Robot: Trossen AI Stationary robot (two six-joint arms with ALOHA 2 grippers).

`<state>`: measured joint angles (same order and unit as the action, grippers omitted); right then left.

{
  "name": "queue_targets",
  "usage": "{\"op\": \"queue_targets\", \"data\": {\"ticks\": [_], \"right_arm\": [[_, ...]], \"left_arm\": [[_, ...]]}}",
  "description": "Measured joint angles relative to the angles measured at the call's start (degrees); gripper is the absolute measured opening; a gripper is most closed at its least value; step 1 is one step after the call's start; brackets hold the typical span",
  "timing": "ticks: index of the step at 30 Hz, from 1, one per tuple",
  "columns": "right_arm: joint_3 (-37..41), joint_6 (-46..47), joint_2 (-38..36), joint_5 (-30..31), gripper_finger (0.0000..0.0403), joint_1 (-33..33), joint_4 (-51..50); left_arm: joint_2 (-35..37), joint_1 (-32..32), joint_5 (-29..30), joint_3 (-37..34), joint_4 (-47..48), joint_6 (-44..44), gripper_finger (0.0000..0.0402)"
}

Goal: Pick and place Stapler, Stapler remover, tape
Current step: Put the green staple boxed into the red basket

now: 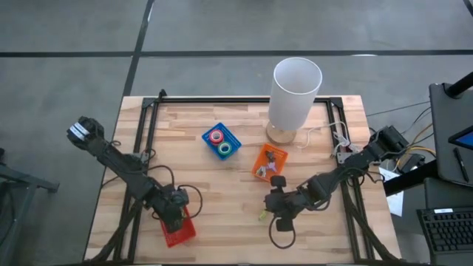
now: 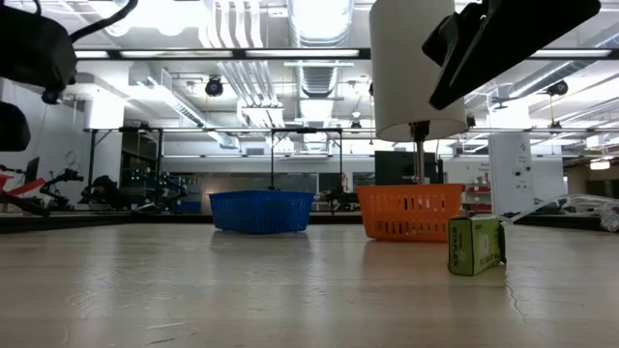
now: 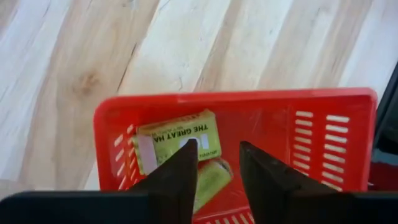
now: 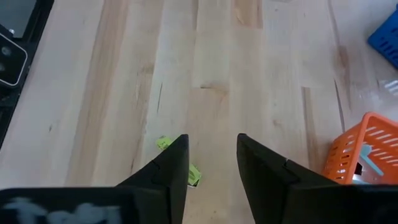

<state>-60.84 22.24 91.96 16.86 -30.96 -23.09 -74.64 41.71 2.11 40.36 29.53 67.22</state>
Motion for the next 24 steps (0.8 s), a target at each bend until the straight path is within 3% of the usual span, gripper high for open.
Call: {"op": "queue_targets", "data": {"ticks": [6, 13, 24], "right_arm": [[1.54, -3.53, 0.00, 0.00, 0.0144, 0.00, 1.46], [7.11, -9.45, 0.02, -0.40, 0.0160, -0.18, 7.24], [13.97, -11.46, 0.02, -2.99, 0.0165, -0.15, 21.40]], "left_arm": [[1.32, -0.31, 1.26, 1.82, -0.50, -5.52, 0.0152], [5.90, -0.35, 3.85, 5.69, -4.54, -12.64, 0.0158], [10.82, -0.31, 12.96, 5.44, -30.83, -37.25, 0.0159]]}}
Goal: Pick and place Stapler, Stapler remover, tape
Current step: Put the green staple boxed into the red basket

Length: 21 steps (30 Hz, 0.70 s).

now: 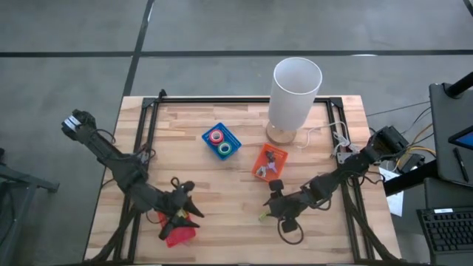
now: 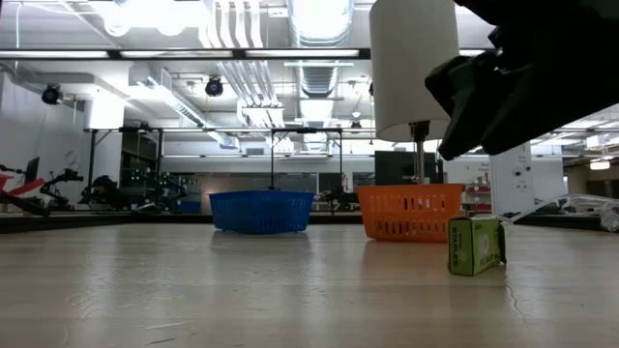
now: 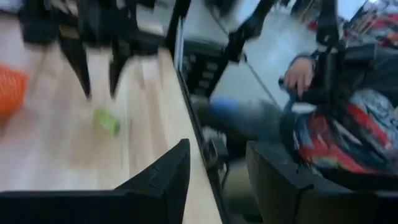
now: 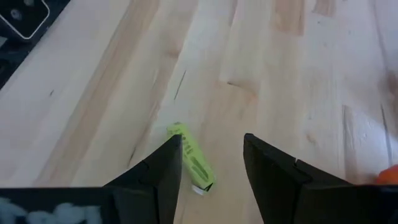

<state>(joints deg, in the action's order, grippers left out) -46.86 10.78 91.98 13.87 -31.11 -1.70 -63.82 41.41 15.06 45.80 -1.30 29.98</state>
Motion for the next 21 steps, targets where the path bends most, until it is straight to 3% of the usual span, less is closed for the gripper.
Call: {"op": "queue_targets", "data": {"ticks": [6, 21], "right_arm": [[1.46, -0.52, 0.51, -0.31, 0.0162, 0.00, 2.12], [-1.08, -0.28, 10.59, -1.12, 0.0139, 0.00, 3.36]], "left_arm": [[-0.08, 0.00, 2.82, 0.02, -5.79, -4.52, 0.0159], [-0.51, -0.04, 3.07, -0.19, -5.68, -6.34, 0.0159]]}}
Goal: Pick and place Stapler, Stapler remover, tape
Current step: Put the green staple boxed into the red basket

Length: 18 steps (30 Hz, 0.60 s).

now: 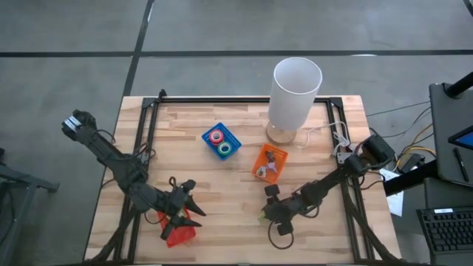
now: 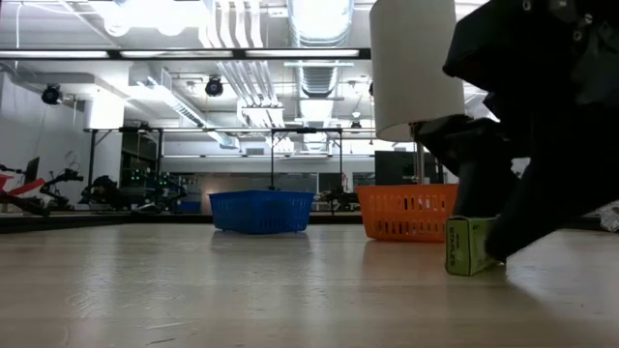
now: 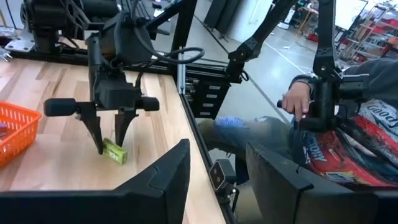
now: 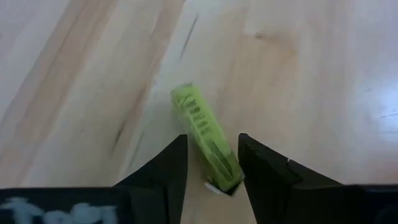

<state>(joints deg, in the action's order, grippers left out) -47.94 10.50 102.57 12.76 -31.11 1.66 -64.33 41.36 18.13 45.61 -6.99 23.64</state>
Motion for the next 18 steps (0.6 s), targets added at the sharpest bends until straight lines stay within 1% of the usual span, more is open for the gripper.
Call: {"op": "queue_targets", "data": {"ticks": [3, 5, 7, 11, 13, 15, 18], "right_arm": [[0.14, 0.90, 0.36, -1.05, 0.0123, 0.00, -0.62], [0.19, 1.54, 0.36, -1.01, 0.0110, 0.00, -0.80], [0.17, 2.12, 0.36, -0.92, 0.0094, 0.00, -0.86], [-0.28, 2.54, 0.34, -0.83, 0.0057, 0.00, -0.88], [-0.56, 2.53, 0.34, -0.83, 0.0042, 0.00, -0.93], [-1.04, 2.39, 0.30, -0.80, 0.0035, 0.00, -1.08], [-2.32, 1.99, 0.25, -0.73, 0.0036, 0.07, -1.18]], "left_arm": [[-0.03, -0.02, 0.27, -0.82, 0.05, -0.34, 0.0159], [-0.03, -0.02, 2.30, -1.80, 0.09, -0.93, 0.0159], [-0.05, -0.04, 6.18, -2.70, -0.23, -1.08, 0.0159], [-0.05, -0.15, 16.67, -4.94, -2.44, -1.08, 0.0159], [-0.05, -0.22, 20.29, -5.68, -2.38, -1.59, 0.0159], [-0.05, -0.28, 22.83, -6.38, -2.62, -2.16, 0.0159], [-0.07, -0.70, 24.18, -7.57, -3.69, -2.62, 0.0159]]}}
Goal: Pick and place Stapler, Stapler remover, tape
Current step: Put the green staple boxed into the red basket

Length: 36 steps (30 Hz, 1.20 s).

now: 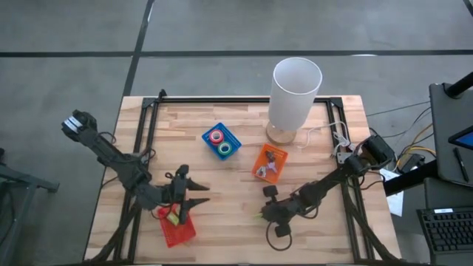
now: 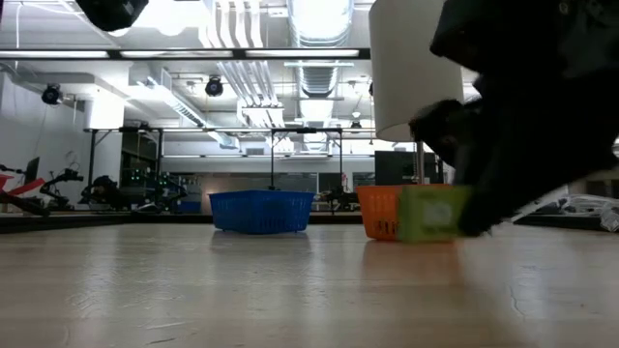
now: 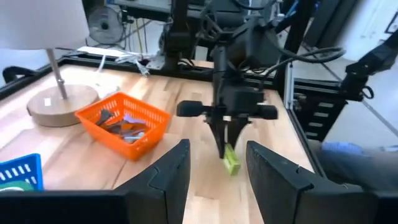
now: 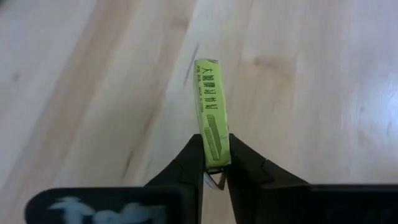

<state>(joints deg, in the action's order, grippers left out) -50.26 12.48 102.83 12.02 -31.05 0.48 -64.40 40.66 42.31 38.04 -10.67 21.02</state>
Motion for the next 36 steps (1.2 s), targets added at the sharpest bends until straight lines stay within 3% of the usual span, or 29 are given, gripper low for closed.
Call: {"op": "queue_targets", "data": {"ticks": [6, 13, 21, 30, 36], "right_arm": [[-4.76, -2.01, -0.04, 2.45, 0.0055, 0.14, -0.28], [-12.21, -4.17, -0.09, 11.10, 0.0044, 0.69, -2.95], [-19.48, -7.11, -0.09, 22.20, 0.0051, 1.33, -8.07], [-21.91, -9.86, -0.09, 22.76, 0.0045, 1.87, -8.03], [-22.69, -10.19, -0.09, 23.01, 0.0048, 2.07, -7.58]], "left_arm": [[-0.57, -0.22, 0.09, -3.51, -11.60, -6.80, 0.0159], [-7.42, -0.48, -0.16, -4.58, -22.37, -17.03, 0.0158], [-16.51, -1.42, 0.26, 0.86, -22.79, -25.17, 0.0158], [-20.86, -2.94, 1.33, 4.15, -22.76, -30.33, 0.0158], [-22.30, -4.68, 1.30, 4.87, -22.79, -29.26, 0.0158]]}}
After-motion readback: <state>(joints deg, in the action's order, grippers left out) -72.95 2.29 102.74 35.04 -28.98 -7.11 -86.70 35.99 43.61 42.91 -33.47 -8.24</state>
